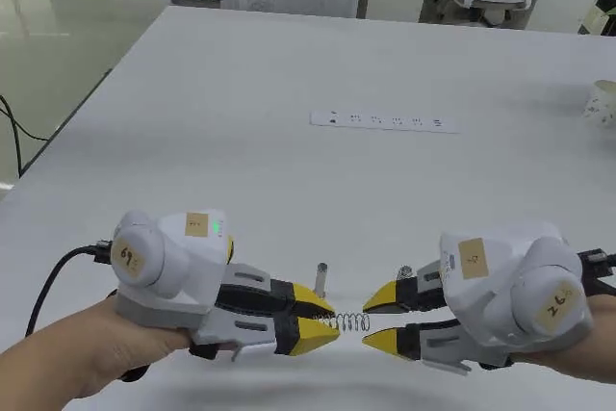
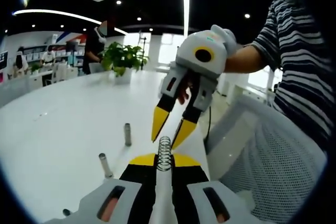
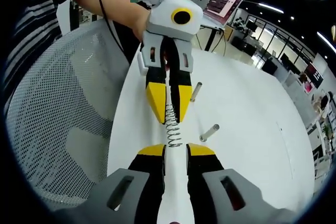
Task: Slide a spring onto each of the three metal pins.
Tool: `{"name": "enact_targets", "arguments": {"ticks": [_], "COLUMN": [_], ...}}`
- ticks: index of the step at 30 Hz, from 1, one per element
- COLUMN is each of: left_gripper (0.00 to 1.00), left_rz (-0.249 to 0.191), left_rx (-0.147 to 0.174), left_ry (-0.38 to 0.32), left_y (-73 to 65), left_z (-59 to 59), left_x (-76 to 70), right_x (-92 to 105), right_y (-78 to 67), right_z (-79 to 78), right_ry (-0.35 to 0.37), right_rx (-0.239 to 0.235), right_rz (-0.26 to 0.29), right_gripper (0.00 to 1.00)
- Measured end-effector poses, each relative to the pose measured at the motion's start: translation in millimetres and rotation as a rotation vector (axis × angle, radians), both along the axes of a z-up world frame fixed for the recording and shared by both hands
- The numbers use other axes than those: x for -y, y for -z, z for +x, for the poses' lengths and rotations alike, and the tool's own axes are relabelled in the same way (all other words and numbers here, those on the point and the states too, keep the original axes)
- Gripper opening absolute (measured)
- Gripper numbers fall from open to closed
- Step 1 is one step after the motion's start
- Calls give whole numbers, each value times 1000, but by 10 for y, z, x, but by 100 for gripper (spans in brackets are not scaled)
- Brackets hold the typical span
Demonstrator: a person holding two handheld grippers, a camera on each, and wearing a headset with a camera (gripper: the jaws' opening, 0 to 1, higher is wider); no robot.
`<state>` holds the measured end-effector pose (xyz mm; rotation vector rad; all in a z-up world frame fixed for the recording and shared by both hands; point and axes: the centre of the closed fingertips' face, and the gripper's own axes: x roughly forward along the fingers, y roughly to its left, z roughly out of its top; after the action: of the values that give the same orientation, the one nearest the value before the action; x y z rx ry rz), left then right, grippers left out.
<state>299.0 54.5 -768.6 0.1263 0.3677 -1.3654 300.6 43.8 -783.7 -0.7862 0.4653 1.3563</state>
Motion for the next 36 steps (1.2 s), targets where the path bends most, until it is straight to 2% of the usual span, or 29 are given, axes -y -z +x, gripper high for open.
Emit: {"name": "enact_targets", "arguments": {"ticks": [3,7,10,16,22,27,31,36], "left_gripper": [2,2,2,2,2,2,2,2], "left_rz": [14,16,16,14,40,45,50,63], "left_rx": [6,2,-3,-1,17,26,30,44], "left_ry": [8,14,13,7,14,11,7,3], "left_y": [18,20,22,21,54,51,60,75], "left_z": [-23,-38,-40,-29,-33,-20,-13,-7], "left_x": [1,3,-2,0,5,-3,-3,4], "right_x": [-13,-27,-27,-19,-34,-68,-108,-147], "right_y": [17,44,39,-30,-99,-183,-259,-282], "right_z": [-18,-53,-57,-56,-64,-55,-58,-70], "right_ry": [-17,-23,-28,-42,-60,-66,-70,-76], "right_rx": [-2,-26,-24,-2,11,21,8,0], "right_rz": [-14,-19,-15,-5,-10,0,30,42], "right_gripper": [11,8,7,7,7,7,7,7]}}
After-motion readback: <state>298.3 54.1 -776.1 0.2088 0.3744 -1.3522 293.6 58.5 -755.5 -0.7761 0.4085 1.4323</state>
